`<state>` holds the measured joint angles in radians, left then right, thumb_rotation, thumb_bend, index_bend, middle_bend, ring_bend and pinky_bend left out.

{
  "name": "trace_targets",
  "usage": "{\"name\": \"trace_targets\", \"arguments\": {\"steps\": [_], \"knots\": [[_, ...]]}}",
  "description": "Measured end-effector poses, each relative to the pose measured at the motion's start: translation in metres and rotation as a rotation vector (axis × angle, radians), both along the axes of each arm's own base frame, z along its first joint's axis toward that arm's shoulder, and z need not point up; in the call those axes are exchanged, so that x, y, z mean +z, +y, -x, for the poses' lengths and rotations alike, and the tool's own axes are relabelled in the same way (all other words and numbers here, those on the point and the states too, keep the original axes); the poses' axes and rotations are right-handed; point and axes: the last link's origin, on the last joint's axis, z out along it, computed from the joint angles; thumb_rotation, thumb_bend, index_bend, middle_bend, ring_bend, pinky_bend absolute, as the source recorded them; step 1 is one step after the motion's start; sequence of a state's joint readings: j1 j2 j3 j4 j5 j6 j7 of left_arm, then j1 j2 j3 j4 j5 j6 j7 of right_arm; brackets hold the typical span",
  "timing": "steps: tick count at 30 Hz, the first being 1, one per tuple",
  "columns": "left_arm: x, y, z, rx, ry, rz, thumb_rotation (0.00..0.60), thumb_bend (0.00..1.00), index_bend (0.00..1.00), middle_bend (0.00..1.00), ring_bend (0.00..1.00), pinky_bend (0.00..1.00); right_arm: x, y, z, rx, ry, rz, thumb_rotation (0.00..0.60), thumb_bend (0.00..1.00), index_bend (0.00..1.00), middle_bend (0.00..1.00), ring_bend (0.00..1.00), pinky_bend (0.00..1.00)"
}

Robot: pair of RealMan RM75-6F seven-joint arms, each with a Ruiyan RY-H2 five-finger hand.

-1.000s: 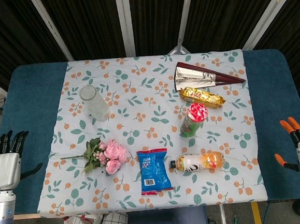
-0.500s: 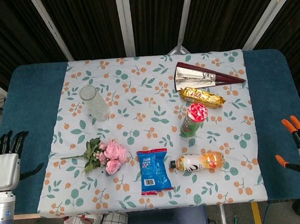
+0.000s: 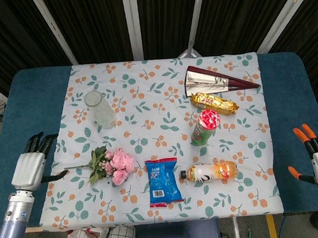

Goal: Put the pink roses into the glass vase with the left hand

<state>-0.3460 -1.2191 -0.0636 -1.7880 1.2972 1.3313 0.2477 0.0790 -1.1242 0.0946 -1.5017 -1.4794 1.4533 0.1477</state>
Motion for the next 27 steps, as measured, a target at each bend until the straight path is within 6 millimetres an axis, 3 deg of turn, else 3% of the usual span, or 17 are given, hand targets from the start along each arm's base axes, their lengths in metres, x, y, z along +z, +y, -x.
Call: {"name": "trace_targets", "arguments": {"steps": [9,18,24,27], "knots": [[-0.041,0.024,-0.039,0.016,0.104,0.23,0.6,0.08,0.11,0.12,0.0,0.0,0.003,0.0,0.003,-0.022,-0.007,0.024,0.6,0.24,0.14,0.06,0.15,0.08],[-0.095,0.043,-0.064,0.016,0.177,0.312,0.6,0.13,0.14,0.15,0.0,0.0,0.002,-0.001,0.006,-0.041,-0.011,0.018,0.6,0.24,0.14,0.06,0.15,0.08],[-0.129,0.055,-0.076,-0.009,0.208,0.333,0.6,0.23,0.24,0.28,0.0,0.0,0.002,-0.002,0.007,-0.051,-0.019,0.021,0.6,0.24,0.14,0.06,0.15,0.08],[-0.141,0.058,-0.084,-0.039,0.208,0.334,0.6,0.27,0.34,0.4,0.03,0.01,0.003,-0.002,0.008,-0.055,-0.026,0.028,0.6,0.24,0.14,0.06,0.15,0.08]]}}
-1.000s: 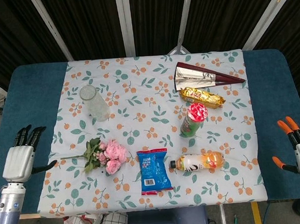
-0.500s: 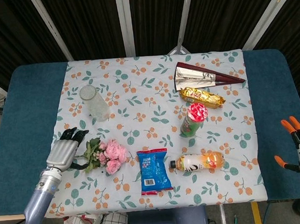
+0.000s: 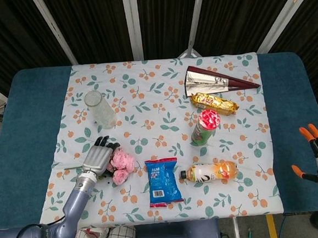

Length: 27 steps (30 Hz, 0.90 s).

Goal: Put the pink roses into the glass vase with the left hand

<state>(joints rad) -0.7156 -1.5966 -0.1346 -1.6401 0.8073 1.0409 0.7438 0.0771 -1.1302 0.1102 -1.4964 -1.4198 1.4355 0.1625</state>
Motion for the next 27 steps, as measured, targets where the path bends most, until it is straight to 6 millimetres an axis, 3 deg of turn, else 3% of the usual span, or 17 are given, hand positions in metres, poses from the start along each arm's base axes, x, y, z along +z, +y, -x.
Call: {"name": "trace_targets", "arguments": {"steps": [8,17,22,27], "knots": [[-0.007,0.003,-0.017,-0.089,-0.037,-0.046,0.6,0.33,0.53,0.57,0.15,0.06,0.002,-0.001,0.002,-0.003,-0.02,0.013,0.6,0.24,0.14,0.06,0.15,0.08],[0.016,0.001,-0.032,-0.127,-0.155,-0.111,0.6,0.33,0.53,0.57,0.2,0.06,0.002,0.0,0.003,-0.021,-0.032,0.027,0.6,0.24,0.14,0.06,0.15,0.08],[0.053,0.004,-0.061,-0.211,-0.314,-0.173,0.6,0.33,0.53,0.57,0.2,0.06,0.0,-0.002,0.006,-0.046,-0.035,0.03,0.6,0.24,0.14,0.06,0.15,0.08],[0.107,0.009,-0.11,-0.334,-0.454,-0.258,0.6,0.33,0.54,0.58,0.2,0.06,-0.003,-0.005,0.01,-0.073,-0.027,0.022,0.6,0.24,0.14,0.06,0.15,0.08]]}}
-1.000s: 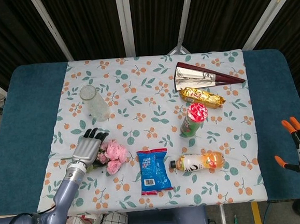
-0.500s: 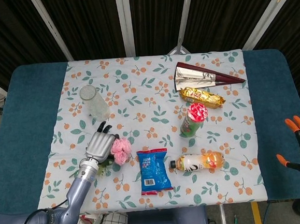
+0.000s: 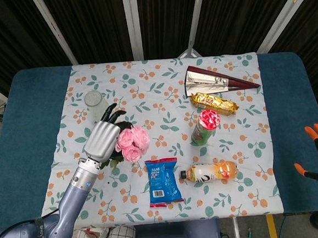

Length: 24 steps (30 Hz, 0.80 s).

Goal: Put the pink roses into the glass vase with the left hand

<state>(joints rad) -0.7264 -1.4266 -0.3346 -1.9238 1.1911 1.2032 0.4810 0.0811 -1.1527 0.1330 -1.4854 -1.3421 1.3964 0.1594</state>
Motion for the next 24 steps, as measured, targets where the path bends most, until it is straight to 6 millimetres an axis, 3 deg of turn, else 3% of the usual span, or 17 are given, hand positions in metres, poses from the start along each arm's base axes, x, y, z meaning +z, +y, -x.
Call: {"name": "trace_targets", "arguments": {"steps": [6,10,18,24], "knots": [[0.061,0.015,-0.05,-0.058,-0.082,-0.127,0.6,0.33,0.53,0.57,0.2,0.06,-0.002,-0.004,0.005,-0.024,0.002,0.001,0.6,0.24,0.14,0.06,0.15,0.08],[0.09,0.026,-0.073,-0.083,-0.138,-0.202,0.6,0.35,0.54,0.58,0.2,0.07,-0.002,-0.005,0.008,-0.034,-0.001,0.002,0.6,0.24,0.14,0.06,0.15,0.08],[0.116,0.064,-0.075,-0.099,-0.216,-0.344,0.6,0.36,0.54,0.59,0.2,0.07,-0.001,-0.009,0.014,-0.056,-0.012,0.013,0.6,0.24,0.14,0.06,0.15,0.08],[0.12,0.095,-0.074,-0.111,-0.267,-0.401,0.6,0.36,0.54,0.59,0.2,0.07,0.001,-0.01,0.018,-0.07,-0.025,0.03,0.6,0.24,0.14,0.06,0.15,0.08]]}}
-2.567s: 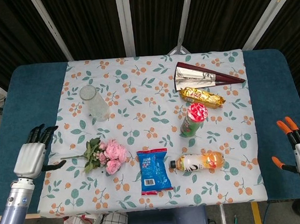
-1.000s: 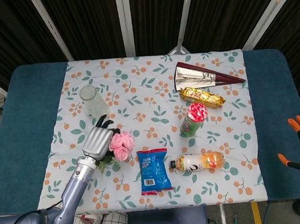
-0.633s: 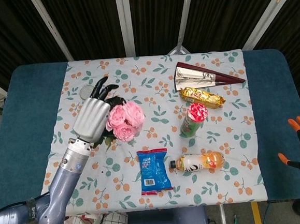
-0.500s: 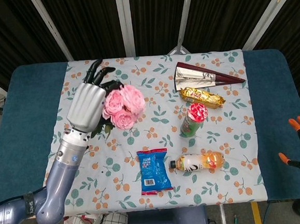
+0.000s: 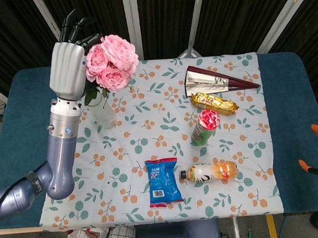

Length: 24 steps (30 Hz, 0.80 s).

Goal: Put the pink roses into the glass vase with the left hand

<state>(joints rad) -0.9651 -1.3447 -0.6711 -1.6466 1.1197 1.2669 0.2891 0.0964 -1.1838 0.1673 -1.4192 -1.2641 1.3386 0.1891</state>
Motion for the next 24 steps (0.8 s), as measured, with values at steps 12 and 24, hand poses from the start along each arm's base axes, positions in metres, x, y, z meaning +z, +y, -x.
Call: {"name": "trace_targets", "arguments": {"steps": [12,24], "knots": [[-0.035,0.044,0.014,-0.01,-0.07,-0.026,0.6,0.36,0.55,0.59,0.2,0.07,0.008,0.001,0.01,-0.039,-0.016,0.04,0.6,0.24,0.14,0.06,0.15,0.08],[-0.057,0.064,0.04,0.019,-0.09,-0.028,0.6,0.36,0.55,0.59,0.2,0.07,0.009,0.002,0.015,-0.059,-0.02,0.043,0.6,0.24,0.14,0.06,0.15,0.08]]}}
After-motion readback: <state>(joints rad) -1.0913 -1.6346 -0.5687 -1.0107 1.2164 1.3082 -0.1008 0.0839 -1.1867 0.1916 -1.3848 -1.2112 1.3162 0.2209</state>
